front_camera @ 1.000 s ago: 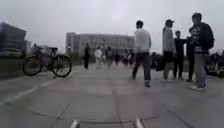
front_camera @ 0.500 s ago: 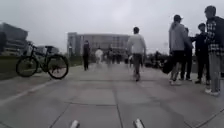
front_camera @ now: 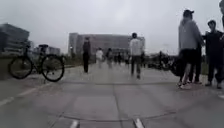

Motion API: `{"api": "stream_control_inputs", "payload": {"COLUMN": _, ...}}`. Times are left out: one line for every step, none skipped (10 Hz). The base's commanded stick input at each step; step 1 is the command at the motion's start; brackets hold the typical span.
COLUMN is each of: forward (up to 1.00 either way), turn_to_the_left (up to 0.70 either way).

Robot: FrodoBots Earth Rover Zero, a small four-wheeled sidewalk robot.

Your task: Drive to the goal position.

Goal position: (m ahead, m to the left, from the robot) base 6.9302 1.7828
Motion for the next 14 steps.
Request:
{"api": "stream_control_inputs", "payload": {"forward": 0.76, "turn_to_the_left": -0.04}}
{"api": "stream_control_inputs", "payload": {"forward": 0.76, "turn_to_the_left": -0.04}}
{"api": "stream_control_inputs", "payload": {"forward": 0.76, "turn_to_the_left": -0.04}}
{"api": "stream_control_inputs", "payload": {"forward": 0.76, "turn_to_the_left": -0.04}}
{"api": "stream_control_inputs", "payload": {"forward": 0.76, "turn_to_the_left": -0.04}}
{"api": "stream_control_inputs", "payload": {"forward": 0.76, "turn_to_the_left": -0.04}}
{"api": "stream_control_inputs", "payload": {"forward": 0.76, "turn_to_the_left": -0.04}}
{"api": "stream_control_inputs", "payload": {"forward": 0.76, "turn_to_the_left": -0.04}}
{"api": "stream_control_inputs", "payload": {"forward": 0.76, "turn_to_the_left": -0.04}}
{"api": "stream_control_inputs", "payload": {"forward": 0.76, "turn_to_the_left": -0.04}}
{"api": "stream_control_inputs", "payload": {"forward": 0.76, "turn_to_the_left": -0.04}}
{"api": "stream_control_inputs", "payload": {"forward": 0.76, "turn_to_the_left": -0.04}}
{"api": "stream_control_inputs", "payload": {"forward": 0.76, "turn_to_the_left": -0.04}}
{"api": "stream_control_inputs", "payload": {"forward": 0.76, "turn_to_the_left": -0.04}}
